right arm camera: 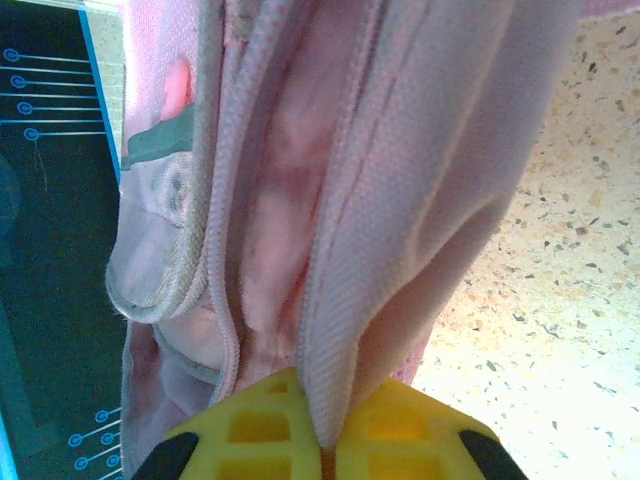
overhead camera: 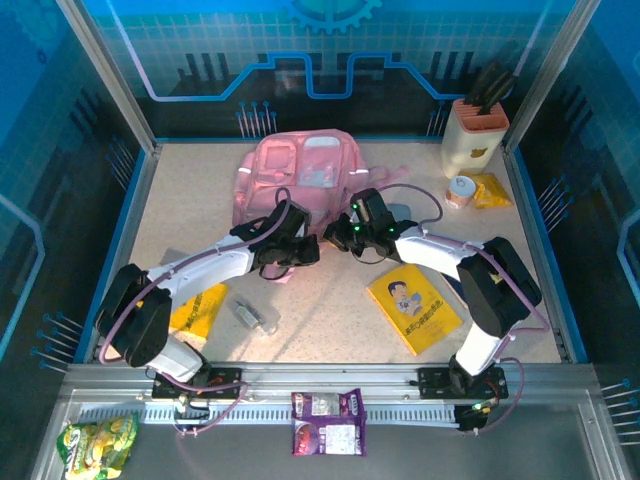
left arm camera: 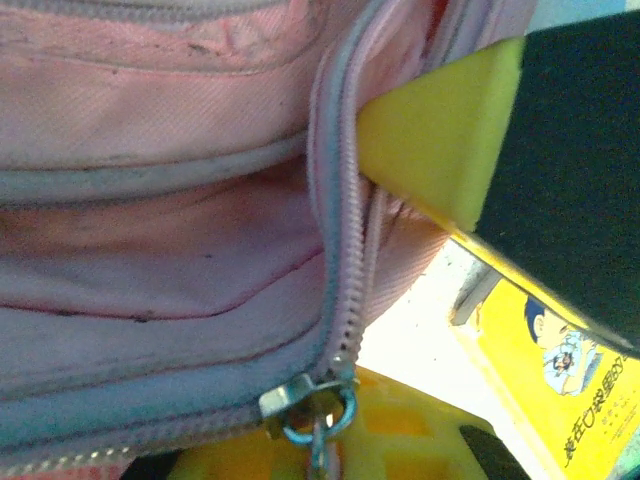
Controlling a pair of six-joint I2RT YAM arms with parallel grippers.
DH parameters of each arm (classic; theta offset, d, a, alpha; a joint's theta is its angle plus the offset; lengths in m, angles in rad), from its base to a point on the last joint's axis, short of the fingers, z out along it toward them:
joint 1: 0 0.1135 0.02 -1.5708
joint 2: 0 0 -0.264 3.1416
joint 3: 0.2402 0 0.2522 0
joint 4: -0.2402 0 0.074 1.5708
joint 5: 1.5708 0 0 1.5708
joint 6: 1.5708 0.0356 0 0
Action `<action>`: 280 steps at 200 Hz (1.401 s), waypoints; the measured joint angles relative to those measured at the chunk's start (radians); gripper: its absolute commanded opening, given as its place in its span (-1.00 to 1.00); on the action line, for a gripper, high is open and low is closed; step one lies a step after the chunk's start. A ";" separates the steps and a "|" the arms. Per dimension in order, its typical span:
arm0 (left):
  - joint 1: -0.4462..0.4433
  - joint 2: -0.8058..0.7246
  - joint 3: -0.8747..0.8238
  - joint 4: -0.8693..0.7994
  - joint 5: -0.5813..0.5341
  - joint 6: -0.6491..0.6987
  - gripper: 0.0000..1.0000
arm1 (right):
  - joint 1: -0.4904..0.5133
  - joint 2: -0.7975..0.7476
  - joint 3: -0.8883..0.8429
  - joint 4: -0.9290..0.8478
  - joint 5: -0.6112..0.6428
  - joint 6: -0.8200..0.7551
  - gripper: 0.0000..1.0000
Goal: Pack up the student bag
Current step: Unzip the student bag at the center of the table.
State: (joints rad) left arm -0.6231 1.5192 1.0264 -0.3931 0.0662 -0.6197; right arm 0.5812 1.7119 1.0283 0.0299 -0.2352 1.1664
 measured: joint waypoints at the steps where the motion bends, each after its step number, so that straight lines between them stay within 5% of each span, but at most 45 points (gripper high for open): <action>1: 0.000 0.000 0.000 -0.002 0.000 0.000 -1.00 | 0.000 0.000 0.000 0.000 0.000 -0.002 -0.96; 162: 0.243 -0.112 -0.063 -0.092 0.178 0.168 -1.00 | -0.208 0.063 0.163 -0.165 -0.204 -0.348 -1.00; 192: 0.251 -0.110 -0.078 -0.045 0.225 0.164 -1.00 | -0.217 0.069 0.190 -0.203 -0.209 -0.387 -0.45; 211: 0.252 -0.110 -0.108 -0.013 0.236 0.126 -1.00 | -0.218 0.063 0.189 -0.231 -0.179 -0.410 0.16; 250: 0.222 -0.108 -0.119 0.007 0.188 0.047 -1.00 | -0.214 -0.044 0.143 -0.284 -0.111 -0.386 0.74; 280: 0.175 -0.099 -0.119 0.045 0.165 0.006 -1.00 | -0.165 -0.156 0.067 -0.301 -0.079 -0.306 0.86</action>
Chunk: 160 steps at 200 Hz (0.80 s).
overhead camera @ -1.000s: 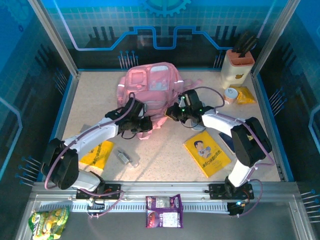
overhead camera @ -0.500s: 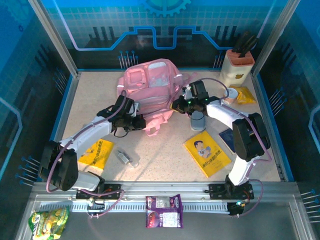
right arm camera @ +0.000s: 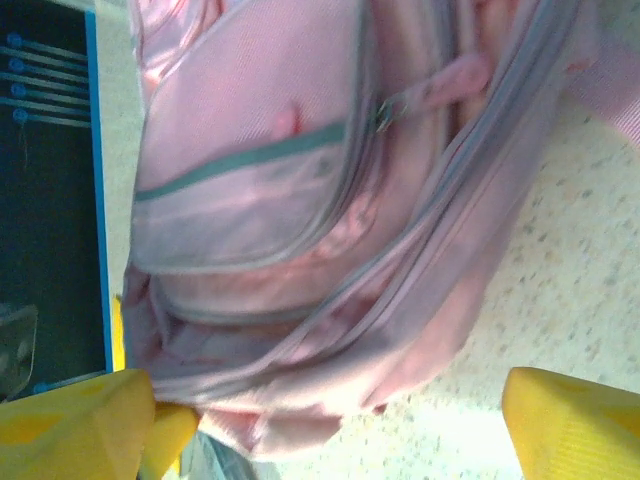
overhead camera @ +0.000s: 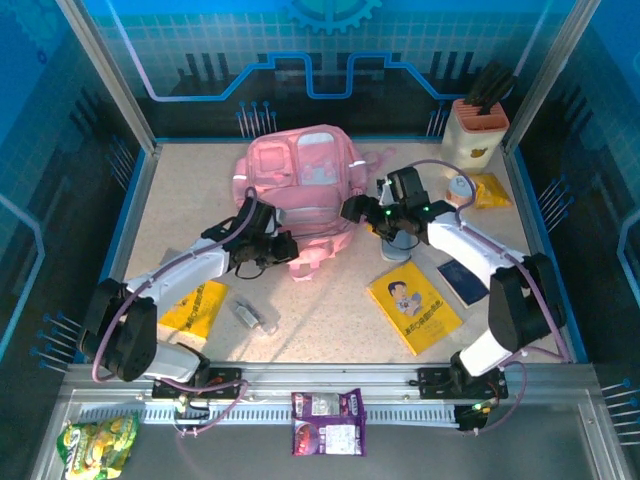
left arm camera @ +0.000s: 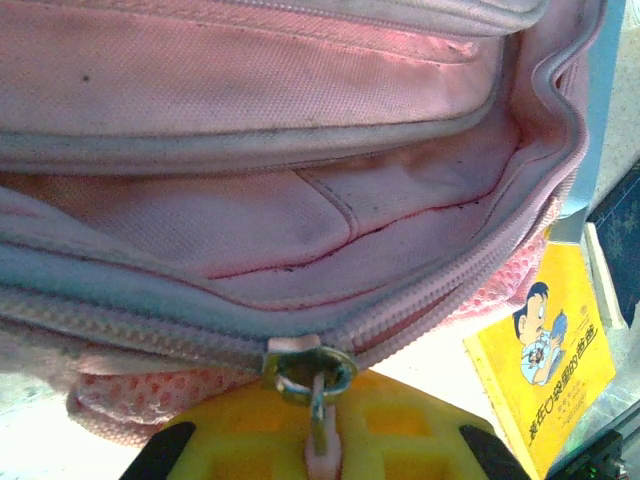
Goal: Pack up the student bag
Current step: Unzip the student bag at the center of the table.
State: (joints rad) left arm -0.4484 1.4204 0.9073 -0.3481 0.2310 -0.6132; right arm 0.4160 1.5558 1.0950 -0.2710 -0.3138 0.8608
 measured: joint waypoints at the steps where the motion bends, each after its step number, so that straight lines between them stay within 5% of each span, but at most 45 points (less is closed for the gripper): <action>1: -0.001 0.001 0.000 0.002 -0.001 0.000 -1.00 | 0.004 -0.003 -0.003 0.000 0.000 0.004 0.86; 53: -0.060 0.028 0.002 0.013 -0.051 -0.026 -1.00 | 0.185 -0.019 -0.069 0.021 0.076 0.247 0.71; 113: -0.106 0.042 0.031 0.009 -0.078 -0.033 -1.00 | 0.216 0.065 -0.031 0.056 0.209 0.408 0.63; 160: -0.121 0.074 0.038 -0.011 -0.079 -0.022 -1.00 | 0.227 0.181 0.014 0.036 0.263 0.429 0.04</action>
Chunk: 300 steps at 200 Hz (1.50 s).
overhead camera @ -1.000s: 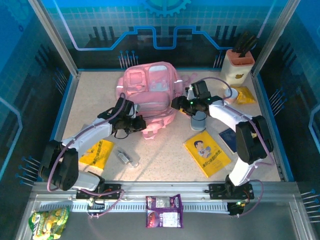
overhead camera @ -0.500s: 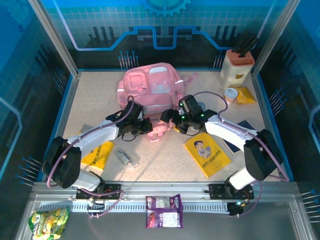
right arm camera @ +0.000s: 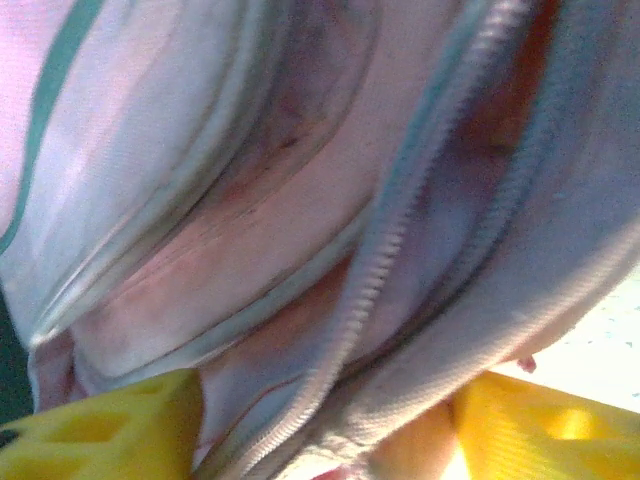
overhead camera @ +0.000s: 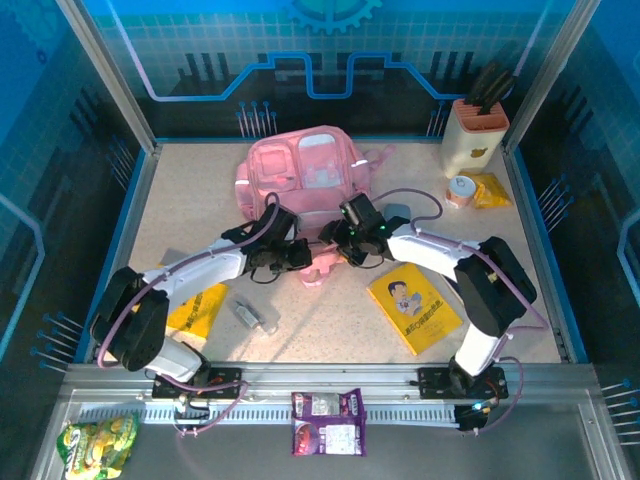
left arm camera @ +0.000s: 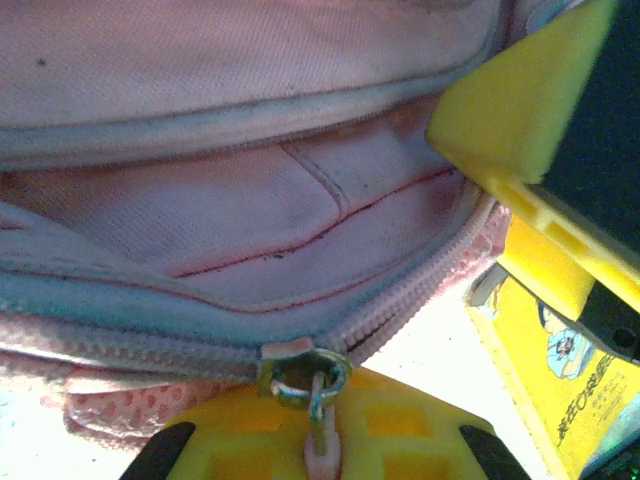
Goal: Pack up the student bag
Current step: Unzip the student bag at the center of the table.
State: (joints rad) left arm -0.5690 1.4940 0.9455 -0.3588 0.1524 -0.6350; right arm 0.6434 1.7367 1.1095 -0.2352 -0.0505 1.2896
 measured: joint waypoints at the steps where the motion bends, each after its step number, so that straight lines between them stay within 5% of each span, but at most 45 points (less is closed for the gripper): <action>1: 0.000 0.001 0.000 -0.001 0.000 0.001 -1.00 | 0.000 0.001 0.001 -0.001 0.002 0.003 0.02; 24: -0.005 0.017 0.015 -0.024 0.000 0.027 -1.00 | 0.000 0.018 0.013 -0.028 0.032 -0.031 -0.53; 62: -0.009 0.017 0.034 -0.061 -0.011 0.079 -1.00 | -0.016 0.019 0.060 -0.045 0.038 -0.185 -0.94; 104: 0.017 -0.006 0.041 -0.086 -0.008 0.138 -1.00 | -0.100 0.023 0.109 -0.062 -0.076 -0.380 -1.00; 181: 0.206 -0.046 -0.011 -0.133 -0.008 0.191 -1.00 | -0.278 0.088 0.248 -0.154 -0.205 -0.621 -1.00; 202: 0.210 -0.046 -0.014 -0.113 0.004 0.178 -1.00 | -0.268 0.097 0.266 -0.175 -0.206 -0.649 -0.56; 215: 0.210 -0.046 -0.025 -0.076 0.013 0.151 -1.00 | -0.262 0.097 0.267 -0.176 -0.200 -0.652 -0.07; 250: 0.193 -0.046 -0.041 -0.016 0.008 0.085 -1.00 | -0.256 0.078 0.264 -0.213 -0.185 -0.642 0.48; 300: 0.134 -0.043 -0.041 0.038 -0.004 0.037 -1.00 | -0.182 -0.123 0.153 -0.262 -0.160 -0.543 0.87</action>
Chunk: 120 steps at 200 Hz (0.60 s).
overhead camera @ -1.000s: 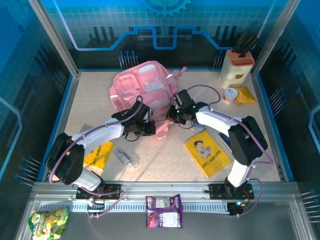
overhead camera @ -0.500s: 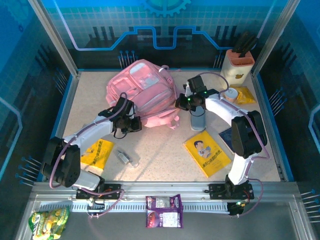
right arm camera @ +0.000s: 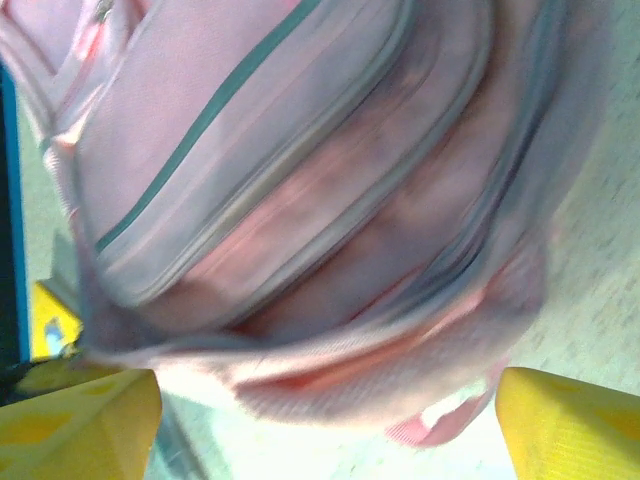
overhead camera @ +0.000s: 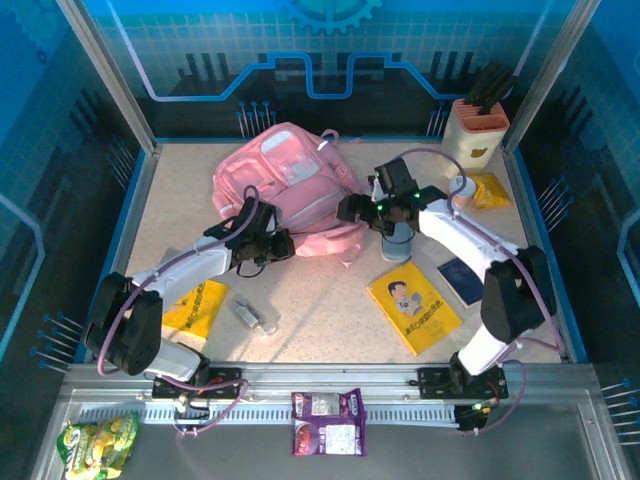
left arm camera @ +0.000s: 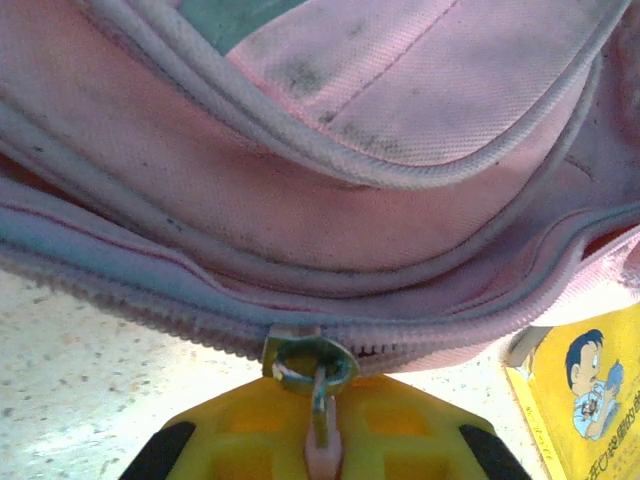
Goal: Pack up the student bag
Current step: Unzip the student bag at the center of the table.
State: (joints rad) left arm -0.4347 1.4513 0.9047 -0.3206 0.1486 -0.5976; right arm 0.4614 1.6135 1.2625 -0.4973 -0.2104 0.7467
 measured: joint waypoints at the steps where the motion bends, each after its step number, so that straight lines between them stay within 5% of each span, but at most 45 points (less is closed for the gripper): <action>1: -0.001 0.000 0.000 0.001 0.000 0.000 -1.00 | 0.005 -0.006 -0.004 0.000 0.000 0.011 0.87; 74: -0.083 0.032 0.010 0.031 -0.018 -0.008 -1.00 | 0.189 -0.028 -0.098 0.096 0.027 0.247 1.00; 120: -0.117 0.042 0.030 0.034 -0.029 -0.024 -1.00 | 0.206 0.080 -0.073 0.142 0.076 0.318 0.80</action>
State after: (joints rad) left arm -0.5514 1.4937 0.9344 -0.2867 0.1196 -0.6212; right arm 0.6678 1.6932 1.1896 -0.3550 -0.1341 1.0645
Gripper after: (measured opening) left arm 0.078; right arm 0.931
